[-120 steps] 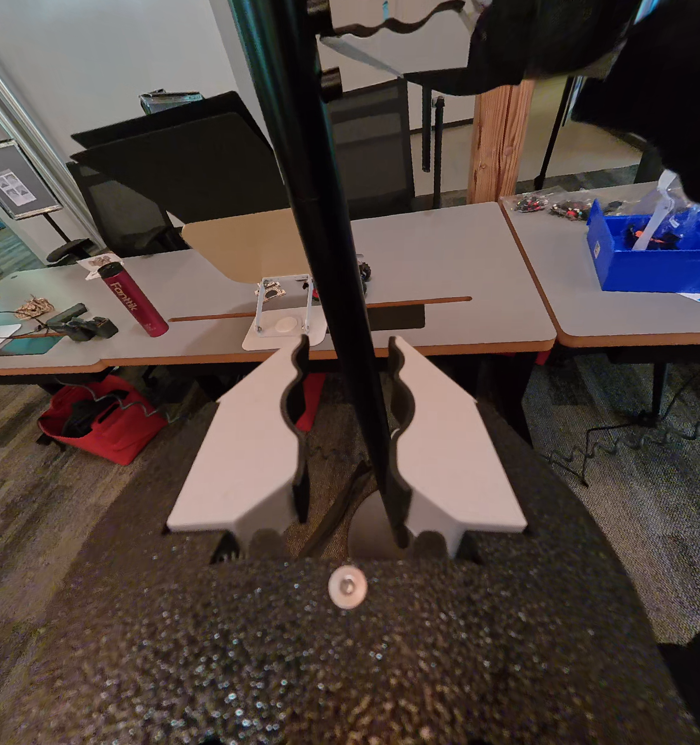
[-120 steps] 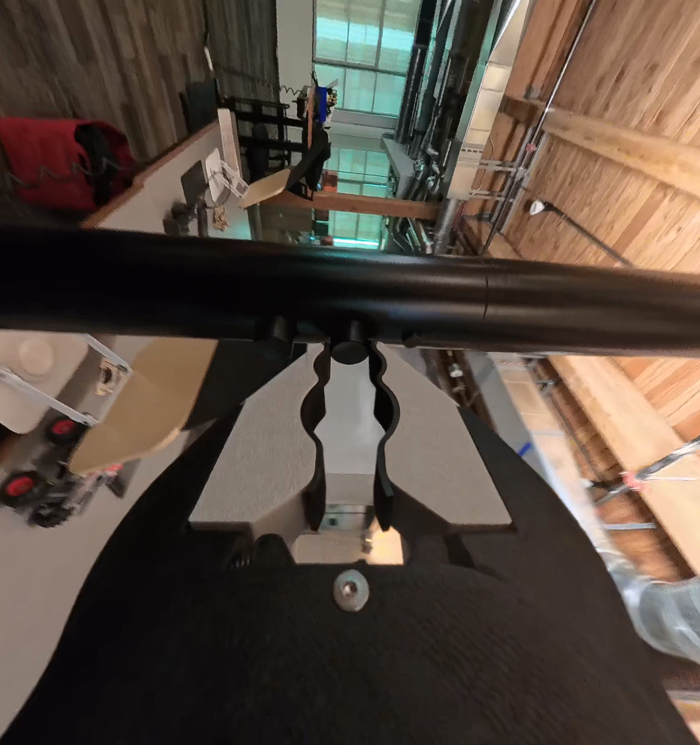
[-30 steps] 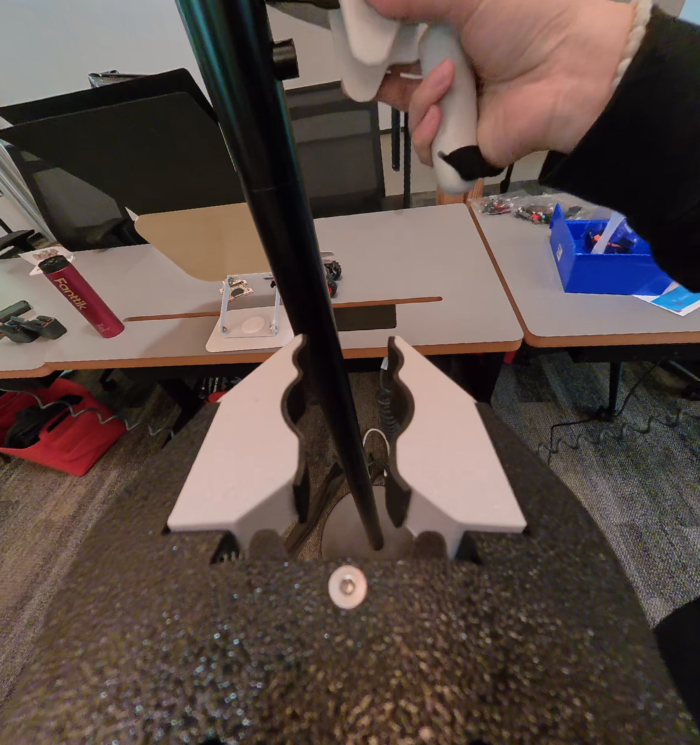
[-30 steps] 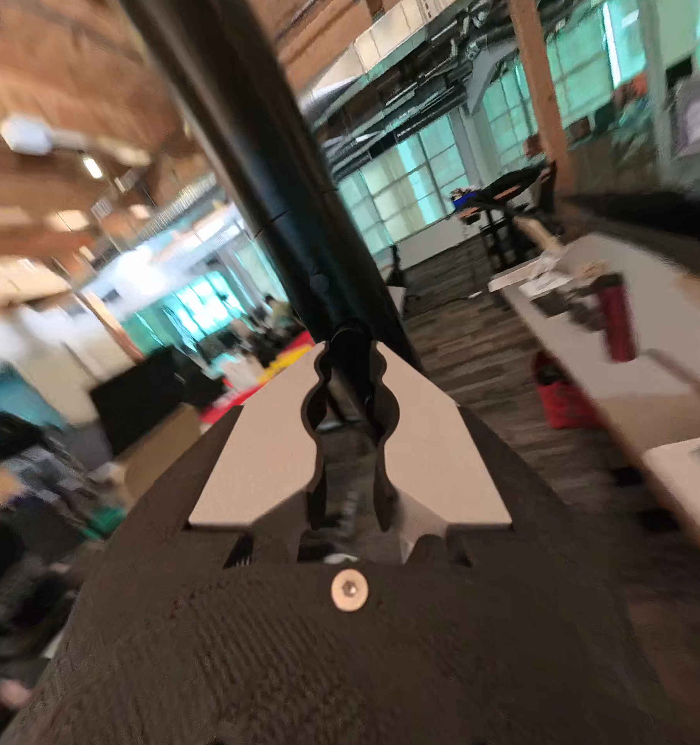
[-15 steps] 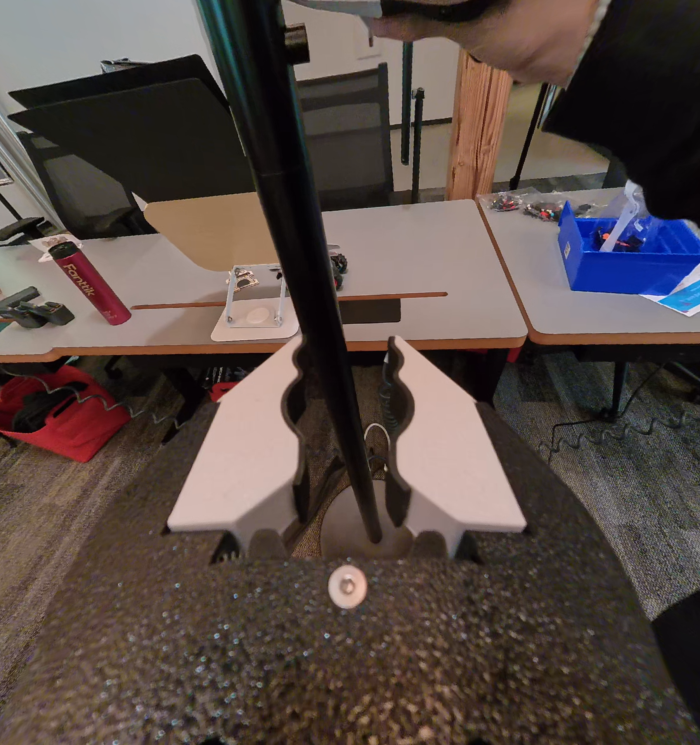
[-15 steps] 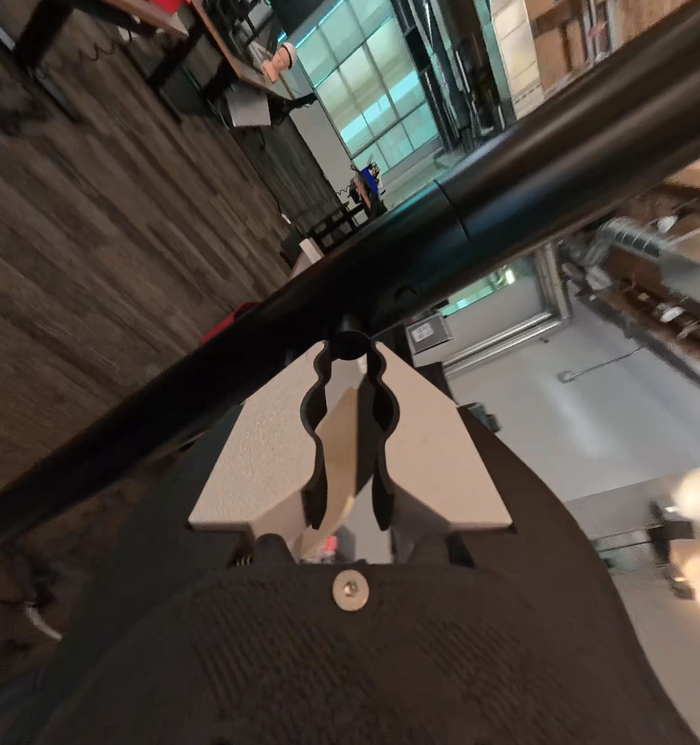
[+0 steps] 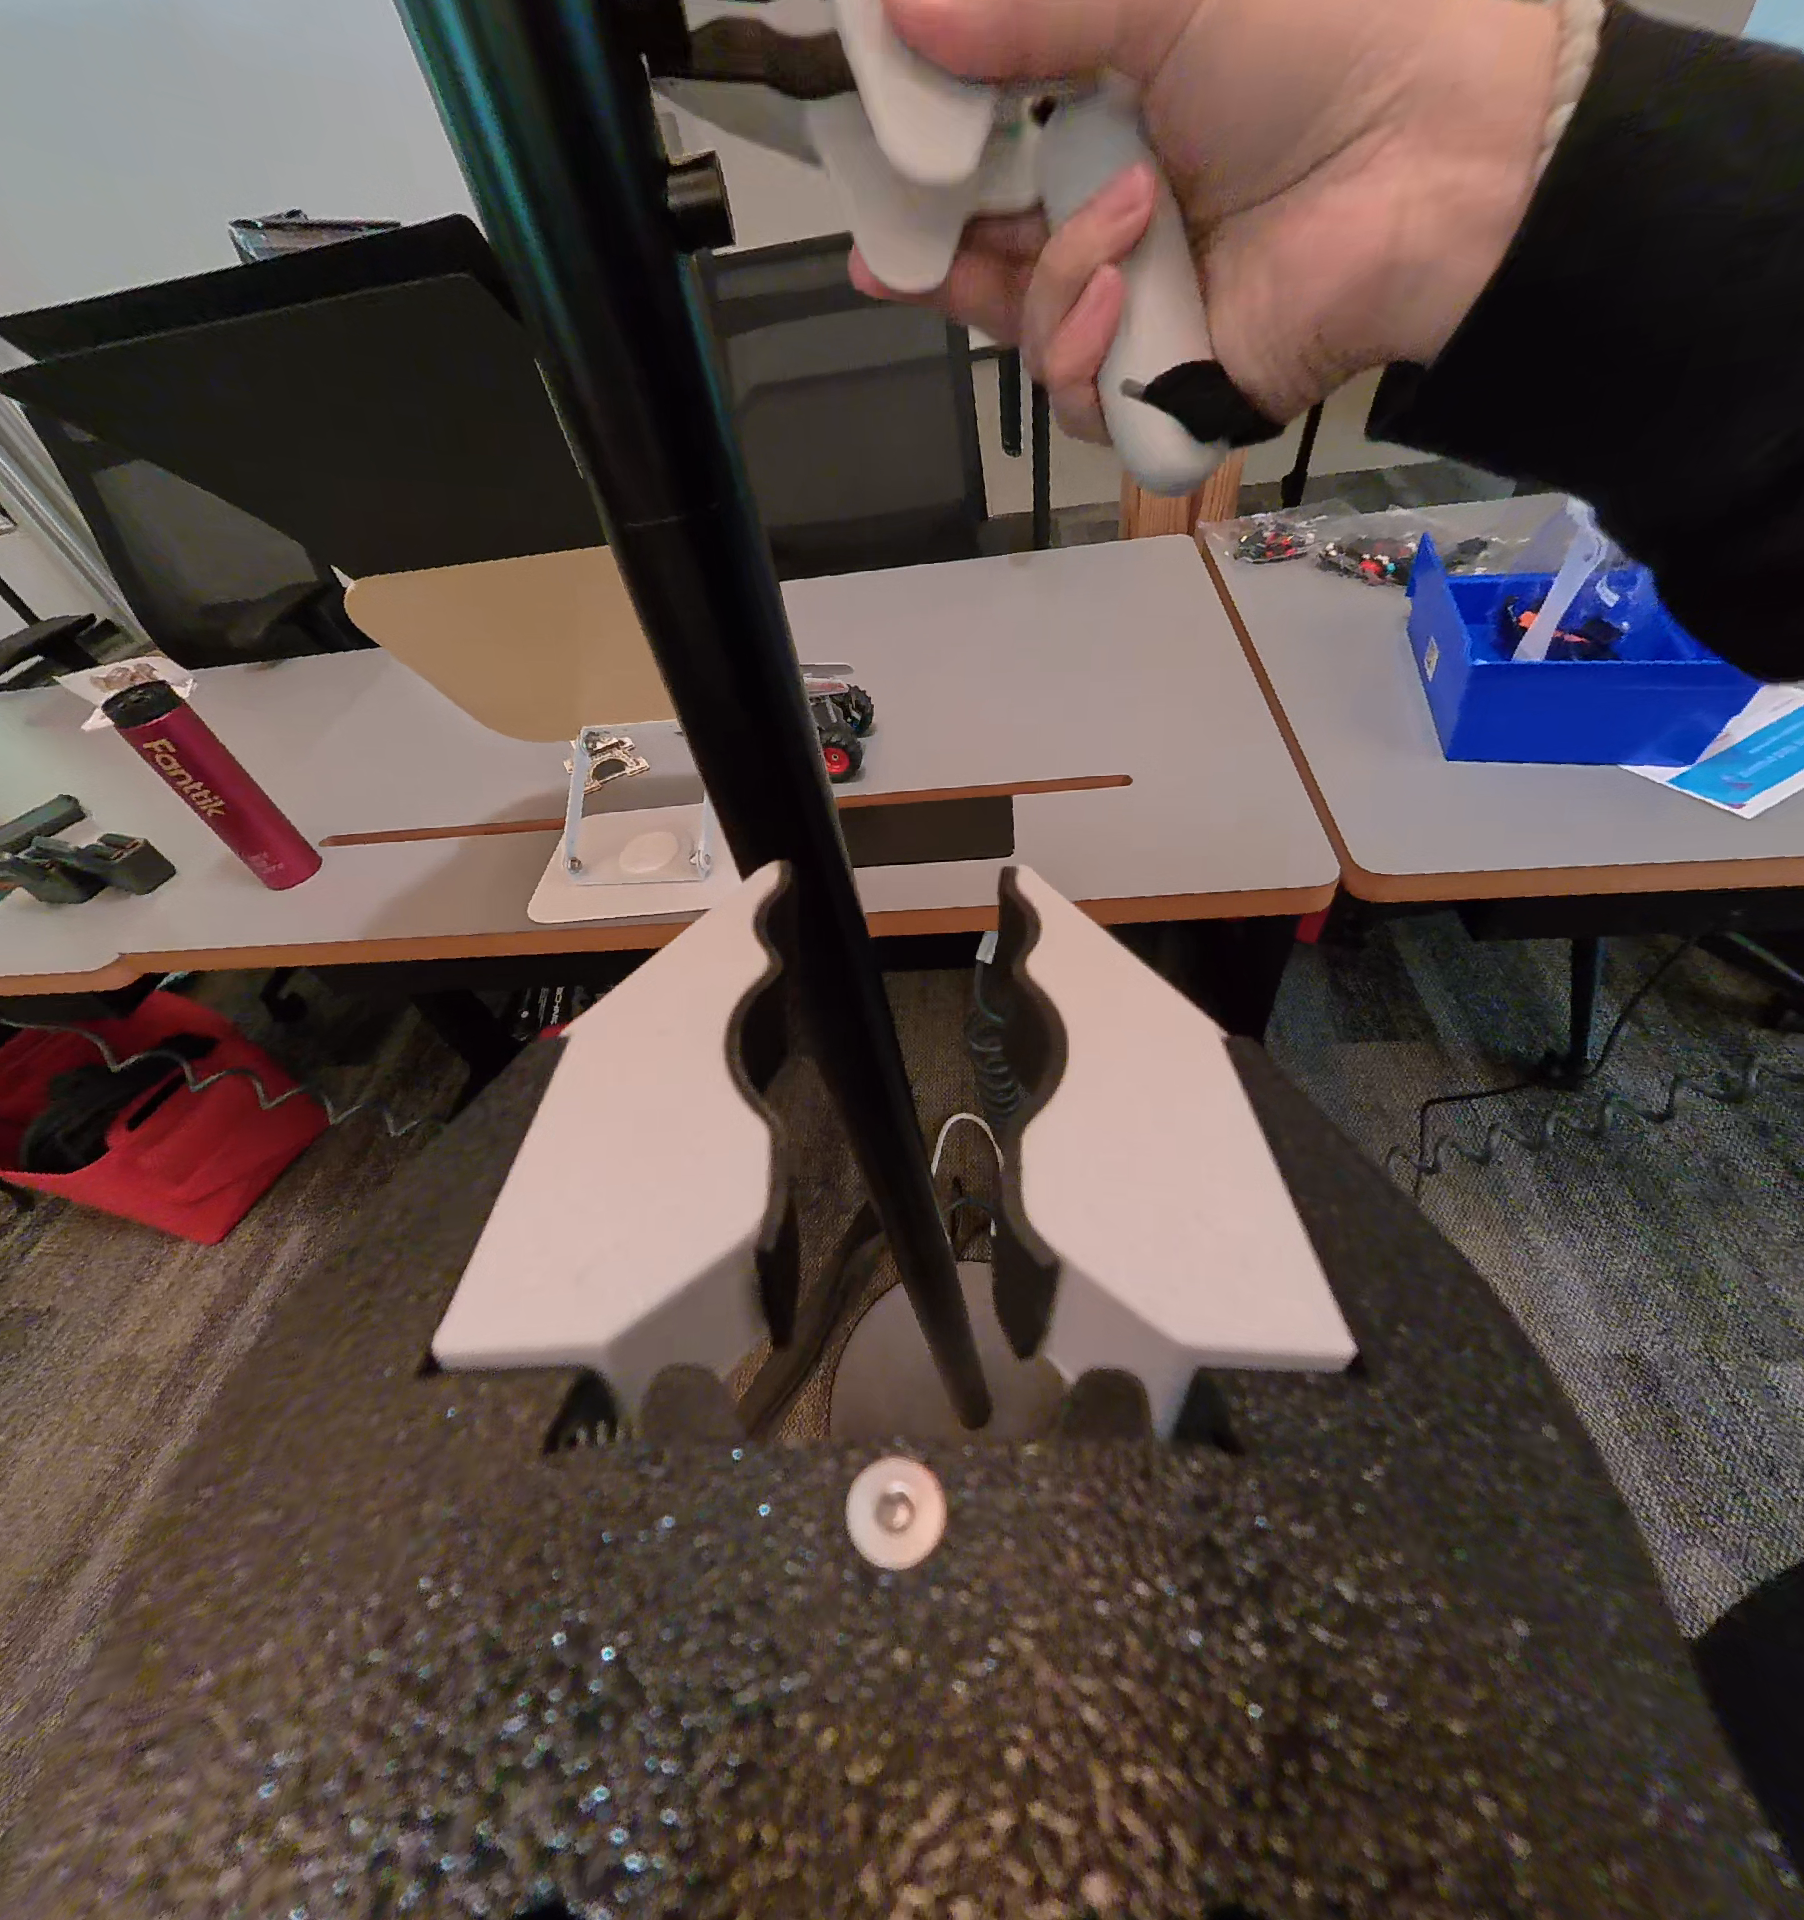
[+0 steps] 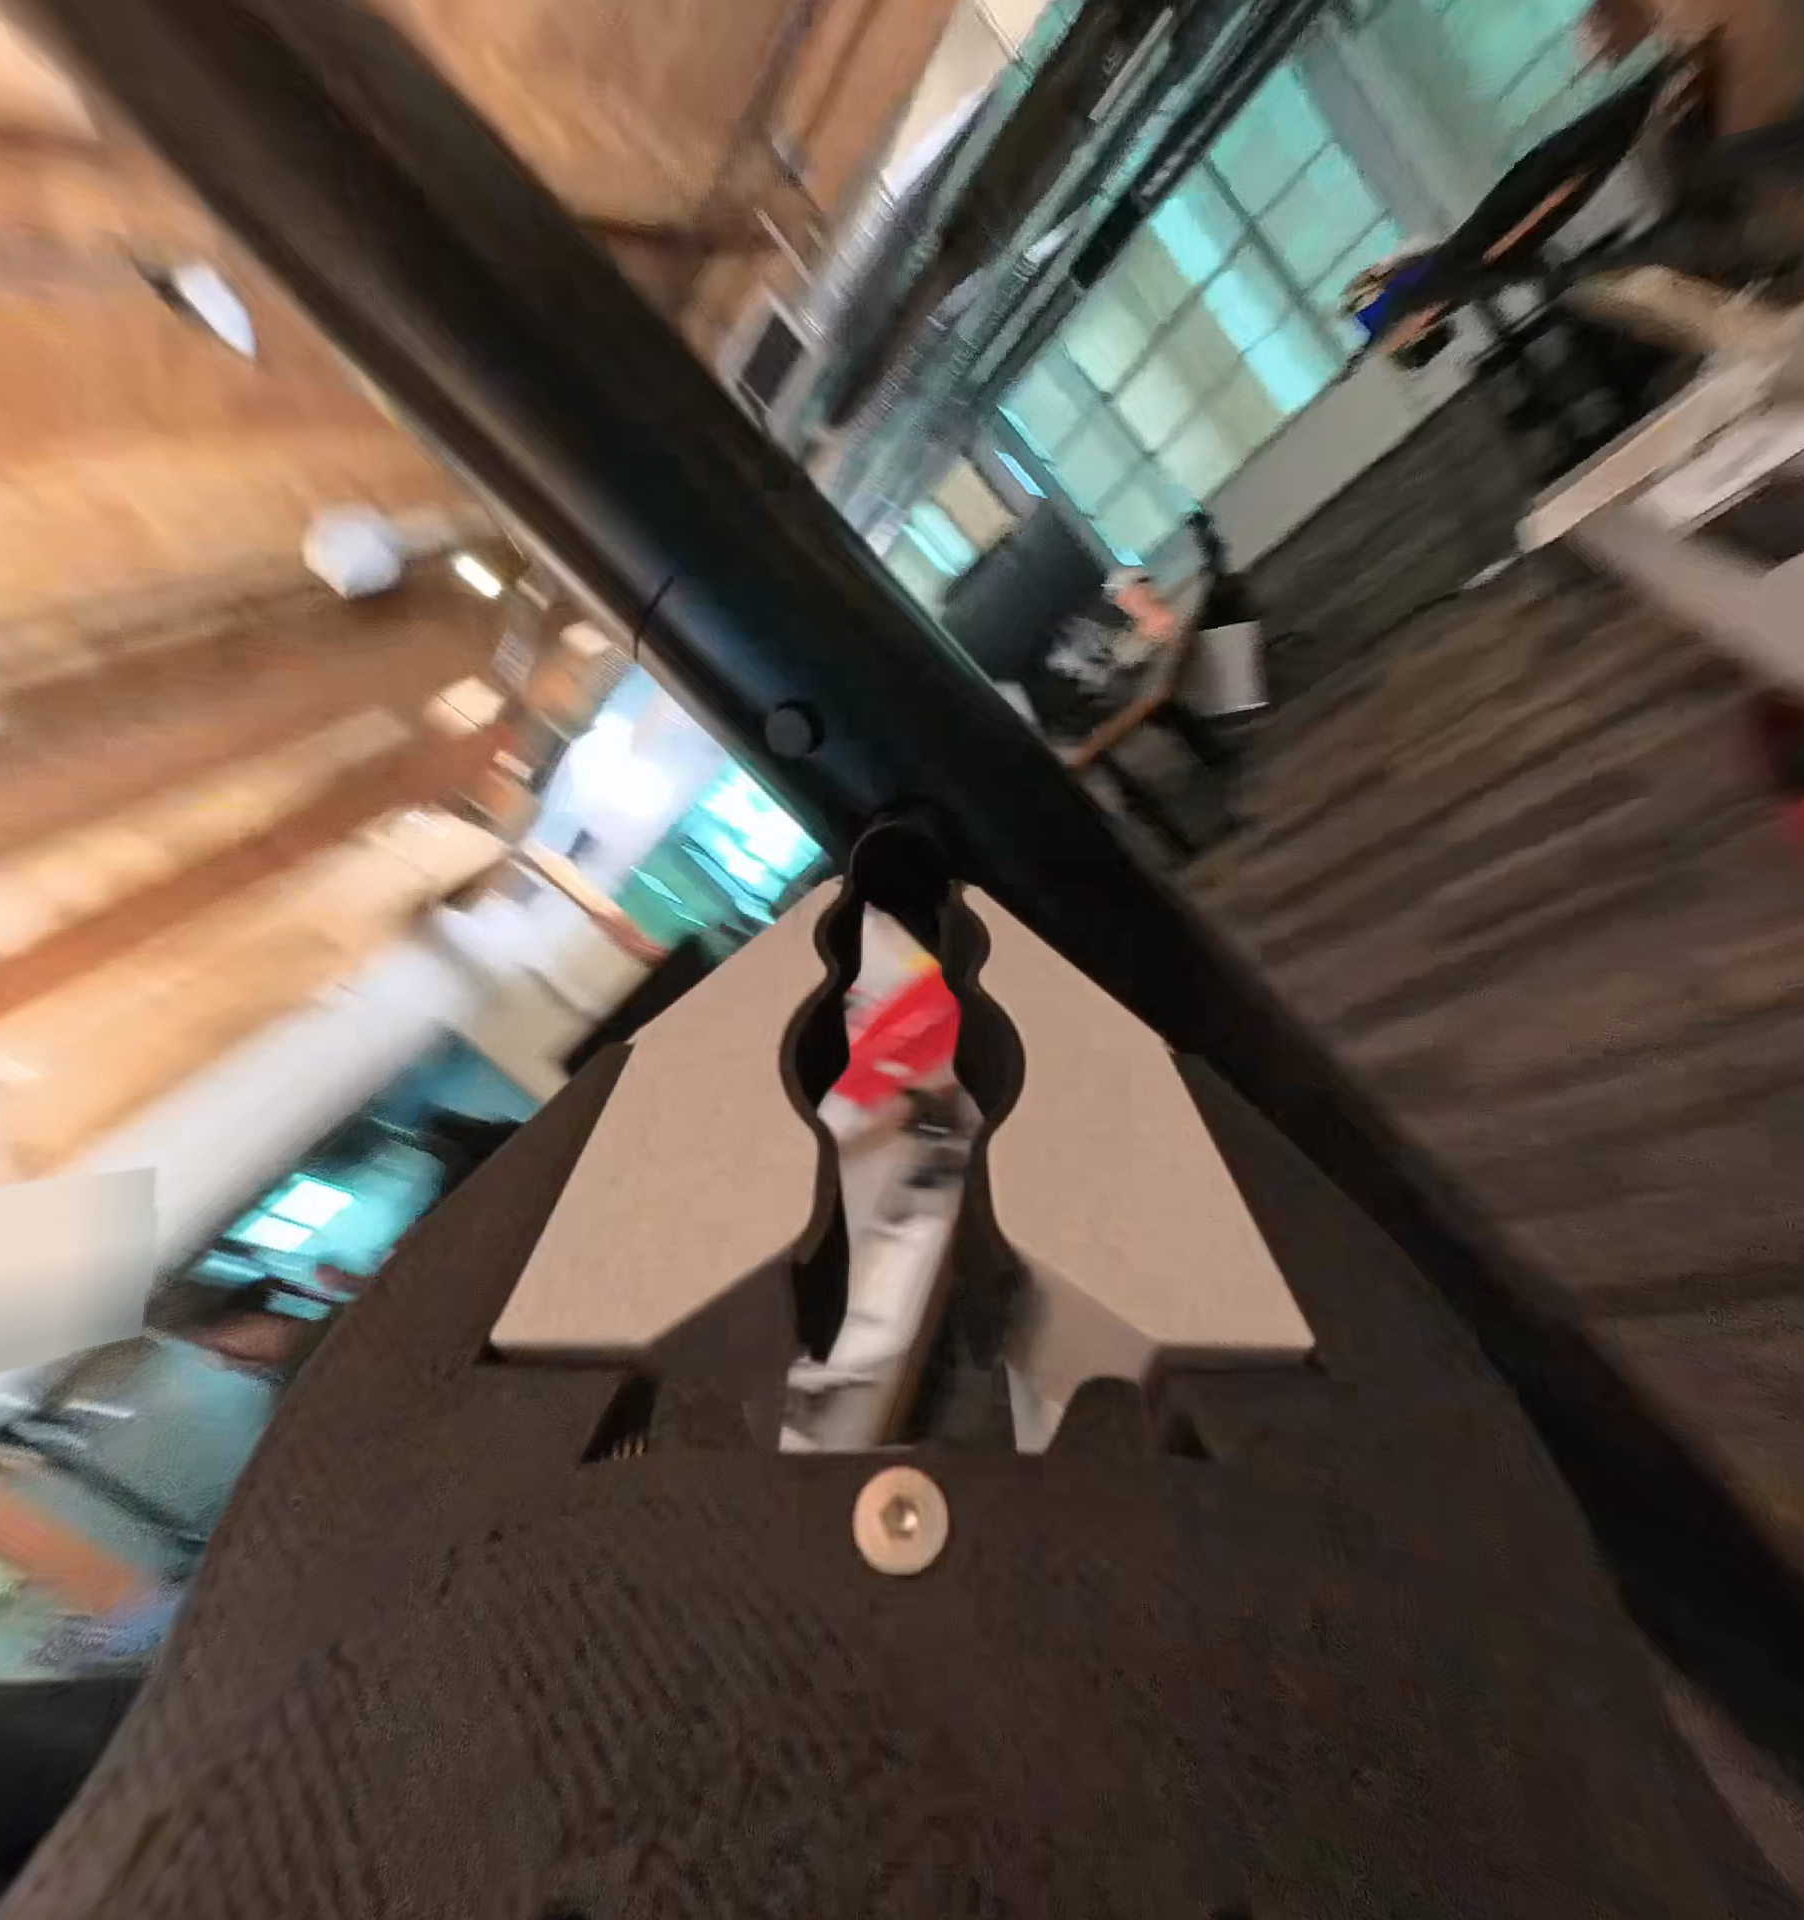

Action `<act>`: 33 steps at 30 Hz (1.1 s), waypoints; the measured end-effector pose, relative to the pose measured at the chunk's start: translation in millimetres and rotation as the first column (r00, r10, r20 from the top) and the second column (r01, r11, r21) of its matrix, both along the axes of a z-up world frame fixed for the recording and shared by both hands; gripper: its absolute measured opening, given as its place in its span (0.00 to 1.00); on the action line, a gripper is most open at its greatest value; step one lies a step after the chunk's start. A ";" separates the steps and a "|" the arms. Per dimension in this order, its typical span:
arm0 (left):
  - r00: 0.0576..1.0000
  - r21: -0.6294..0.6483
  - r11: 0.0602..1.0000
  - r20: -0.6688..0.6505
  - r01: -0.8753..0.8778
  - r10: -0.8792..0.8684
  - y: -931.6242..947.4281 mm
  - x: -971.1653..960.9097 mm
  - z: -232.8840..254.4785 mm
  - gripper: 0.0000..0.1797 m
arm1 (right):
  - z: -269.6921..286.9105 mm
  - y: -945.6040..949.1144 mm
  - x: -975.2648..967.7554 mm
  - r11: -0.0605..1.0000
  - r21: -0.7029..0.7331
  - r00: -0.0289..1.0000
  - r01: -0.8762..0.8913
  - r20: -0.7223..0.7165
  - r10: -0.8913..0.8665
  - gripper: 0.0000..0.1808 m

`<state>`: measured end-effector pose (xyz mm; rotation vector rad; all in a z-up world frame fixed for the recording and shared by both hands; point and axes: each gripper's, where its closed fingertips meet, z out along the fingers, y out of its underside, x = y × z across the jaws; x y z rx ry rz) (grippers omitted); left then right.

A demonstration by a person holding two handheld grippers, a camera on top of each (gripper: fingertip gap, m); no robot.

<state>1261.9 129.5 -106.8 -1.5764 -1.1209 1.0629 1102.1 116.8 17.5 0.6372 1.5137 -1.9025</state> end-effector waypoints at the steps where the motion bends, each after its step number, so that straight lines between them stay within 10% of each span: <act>1: 1.000 -0.001 1.000 0.001 0.002 -0.002 1.0 0.0 -0.3 0.20 | -7.0 -2.0 5.5 0.999 -0.021 0.996 -0.040 0.080 0.042 0.00; 11: 0.999 0.011 0.999 0.001 -0.037 0.037 -12.5 11.1 -2.4 0.20 | 3.1 10.2 10.2 0.961 0.136 0.861 0.239 -0.488 -0.145 0.03; 14: 0.999 0.027 0.999 0.007 -0.043 0.042 -16.0 13.3 -4.7 0.20 | 4.8 16.5 -8.7 0.911 0.146 0.806 0.384 -0.535 -0.254 0.19; 20: 0.999 0.006 0.999 0.007 -0.045 0.044 -19.7 15.8 -3.3 0.20 | 11.6 9.5 -9.1 0.873 0.055 0.437 0.484 -0.880 -0.186 0.16; 30: 0.999 0.022 0.999 0.016 -0.043 0.042 -26.9 13.5 -7.5 0.20 | 2.6 3.2 -8.1 0.887 0.105 0.211 0.450 -0.978 0.009 0.09; 33: 0.999 0.024 0.999 0.014 -0.033 0.033 -26.0 9.4 -8.0 0.20 | 4.7 0.9 -6.7 0.887 0.109 0.306 0.449 -0.951 -0.038 0.10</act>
